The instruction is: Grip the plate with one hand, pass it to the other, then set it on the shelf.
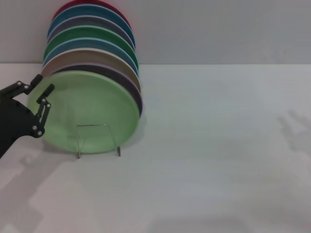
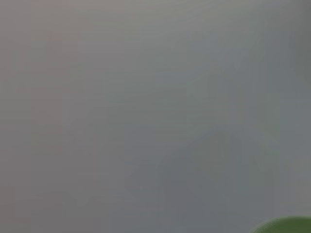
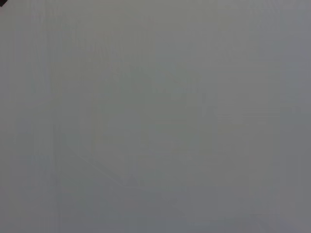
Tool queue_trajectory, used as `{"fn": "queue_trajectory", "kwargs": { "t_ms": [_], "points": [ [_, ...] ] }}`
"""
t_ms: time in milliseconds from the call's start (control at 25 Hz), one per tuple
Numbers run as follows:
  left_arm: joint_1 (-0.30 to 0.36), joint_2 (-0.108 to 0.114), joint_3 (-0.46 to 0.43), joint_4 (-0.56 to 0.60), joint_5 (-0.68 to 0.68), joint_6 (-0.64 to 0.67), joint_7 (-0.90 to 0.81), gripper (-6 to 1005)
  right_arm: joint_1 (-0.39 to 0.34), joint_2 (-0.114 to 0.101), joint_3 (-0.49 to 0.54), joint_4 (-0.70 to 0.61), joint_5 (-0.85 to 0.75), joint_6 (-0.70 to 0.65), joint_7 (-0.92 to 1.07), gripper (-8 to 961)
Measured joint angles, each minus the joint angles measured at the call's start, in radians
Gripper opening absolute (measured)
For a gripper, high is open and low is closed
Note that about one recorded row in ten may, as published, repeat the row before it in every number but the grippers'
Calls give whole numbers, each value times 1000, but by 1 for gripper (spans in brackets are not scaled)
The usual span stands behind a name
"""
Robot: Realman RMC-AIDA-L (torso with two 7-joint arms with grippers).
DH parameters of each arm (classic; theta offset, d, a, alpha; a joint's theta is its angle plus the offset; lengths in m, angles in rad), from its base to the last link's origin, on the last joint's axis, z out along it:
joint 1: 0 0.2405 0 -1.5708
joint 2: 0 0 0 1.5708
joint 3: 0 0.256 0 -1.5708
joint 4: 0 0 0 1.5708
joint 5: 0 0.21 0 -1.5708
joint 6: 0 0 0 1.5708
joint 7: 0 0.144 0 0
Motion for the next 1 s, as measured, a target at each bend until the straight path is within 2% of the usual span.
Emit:
{"fn": "queue_trajectory", "kwargs": {
  "t_ms": [280,360,400,480,520,560,680,720,760,840,920,1000],
  "points": [
    [6,-12,-8,-3,-1,-8,23,200,5,0,0,-4,-1,0,0,392],
    [23,-16,-44,-14,-6,7,25,206,5,0,0,-5,-1,0,-2,392],
    [35,-20,-77,-19,-8,13,26,209,5,0,0,-5,-1,0,-8,392],
    [64,-44,-197,-39,-14,20,27,216,4,1,0,-13,-1,0,-40,393],
    [102,-79,-400,-72,-23,14,19,219,4,2,0,-21,1,0,-64,393],
    [102,-79,-400,-72,-23,14,19,222,5,3,0,-34,3,1,-100,393],
    [136,-98,-612,-87,-27,-1,-38,231,22,5,0,-87,6,4,-222,393],
    [153,-93,-654,-79,-29,-10,-137,234,38,5,0,-128,17,6,-292,393],
    [153,-93,-654,-79,-29,-10,-137,237,38,5,0,-128,17,6,-292,393],
    [173,-88,-669,-76,-32,-30,-256,243,59,6,0,-178,43,6,-353,393],
    [188,-91,-723,-76,-44,-89,-327,250,93,6,0,-240,87,-1,-406,393],
    [189,-93,-737,-74,-48,-105,-337,256,101,6,0,-251,99,-6,-412,418]
  ]
}}
